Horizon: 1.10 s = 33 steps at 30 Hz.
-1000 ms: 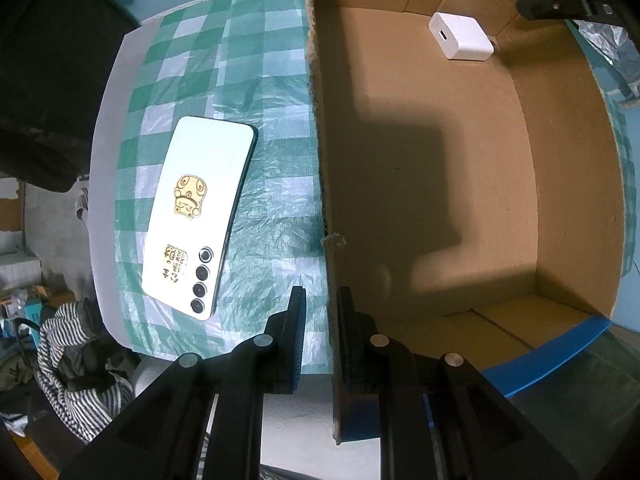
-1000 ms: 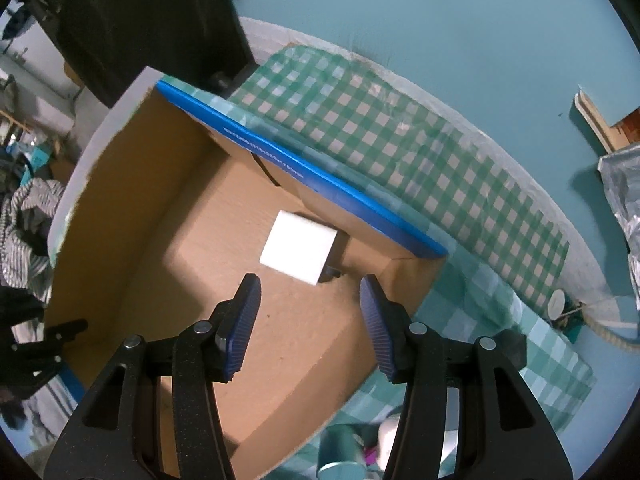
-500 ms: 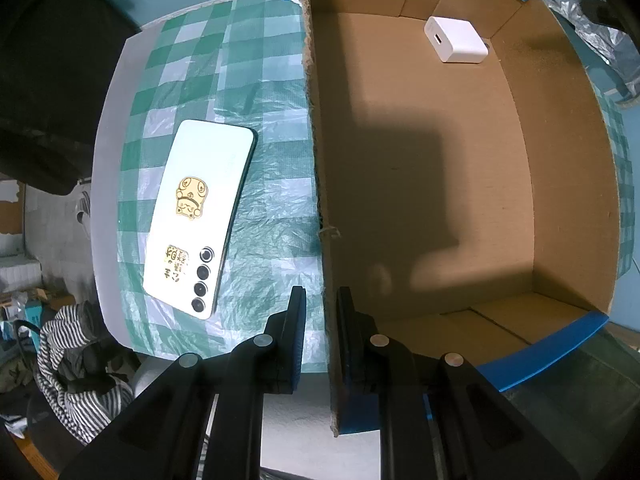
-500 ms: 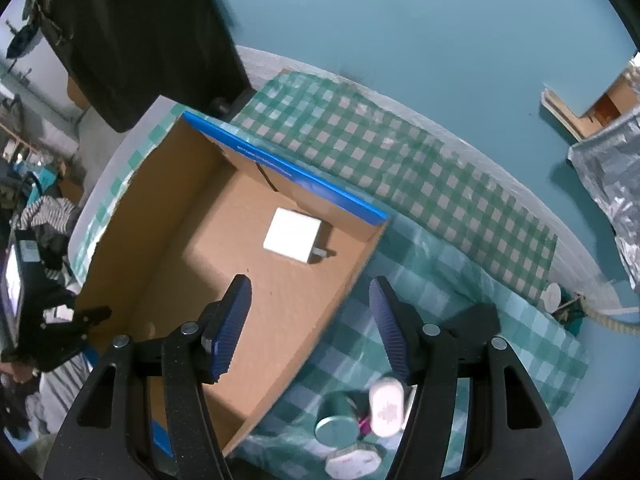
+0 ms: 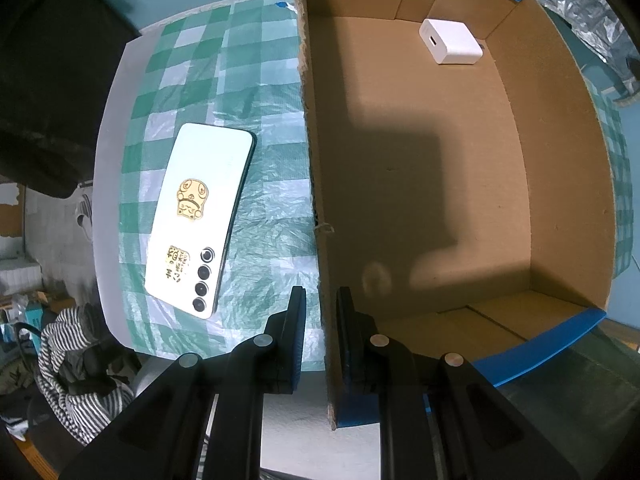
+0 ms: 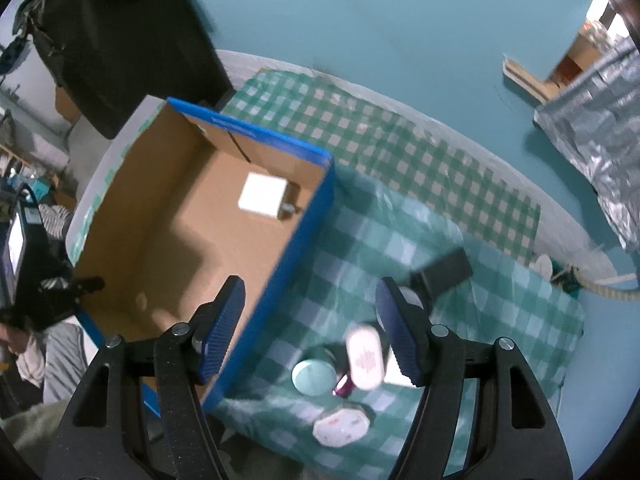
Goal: Organize rigid objects
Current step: 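Move the right gripper back to the items and close on the teal tin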
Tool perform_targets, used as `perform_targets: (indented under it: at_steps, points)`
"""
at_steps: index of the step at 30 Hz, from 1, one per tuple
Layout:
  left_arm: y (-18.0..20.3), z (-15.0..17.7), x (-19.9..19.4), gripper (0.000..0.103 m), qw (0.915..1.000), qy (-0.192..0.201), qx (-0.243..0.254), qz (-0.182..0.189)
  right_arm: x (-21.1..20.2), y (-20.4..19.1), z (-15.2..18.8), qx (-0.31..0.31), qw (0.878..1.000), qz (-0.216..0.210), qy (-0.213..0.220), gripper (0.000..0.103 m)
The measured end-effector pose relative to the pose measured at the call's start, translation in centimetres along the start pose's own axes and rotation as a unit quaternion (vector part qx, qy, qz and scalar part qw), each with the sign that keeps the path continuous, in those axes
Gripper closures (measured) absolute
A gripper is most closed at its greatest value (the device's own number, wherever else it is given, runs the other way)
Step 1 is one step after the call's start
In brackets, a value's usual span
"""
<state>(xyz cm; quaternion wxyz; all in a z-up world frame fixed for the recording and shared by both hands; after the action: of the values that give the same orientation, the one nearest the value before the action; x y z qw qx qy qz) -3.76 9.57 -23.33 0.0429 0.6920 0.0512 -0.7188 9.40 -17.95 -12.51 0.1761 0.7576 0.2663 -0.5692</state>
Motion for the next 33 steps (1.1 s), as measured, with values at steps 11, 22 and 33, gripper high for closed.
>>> perform_targets:
  at_steps: [11, 22, 33]
  points:
    - [0.0, 0.2, 0.1, 0.088, 1.0000, -0.002, -0.004, 0.005, 1.6, 0.5, 4.7, 0.011, 0.999, -0.004, -0.031, 0.034]
    - [-0.5, 0.2, 0.1, 0.088, 1.0000, -0.002, -0.008, 0.005, 6.7, -0.3, 8.0, -0.006, 0.996, -0.027, -0.083, 0.034]
    - [-0.7, 0.2, 0.2, 0.088, 0.9999, -0.002, -0.008, 0.007, 9.4, -1.6, 8.8, -0.026, 0.994, -0.025, -0.103, 0.035]
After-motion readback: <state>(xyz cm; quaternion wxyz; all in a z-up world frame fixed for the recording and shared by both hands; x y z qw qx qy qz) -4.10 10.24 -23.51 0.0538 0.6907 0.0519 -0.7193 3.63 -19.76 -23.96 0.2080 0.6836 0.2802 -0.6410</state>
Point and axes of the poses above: each gripper's, at about its wrist camera, not at the fingertips, and x roughly the way its jaws point, y to its right, z to its underside, the point moved 1 cm from there along x, roughly the way its jaws point, and after that the axes turned 13 degrees about -x, right-handed, at the moved point
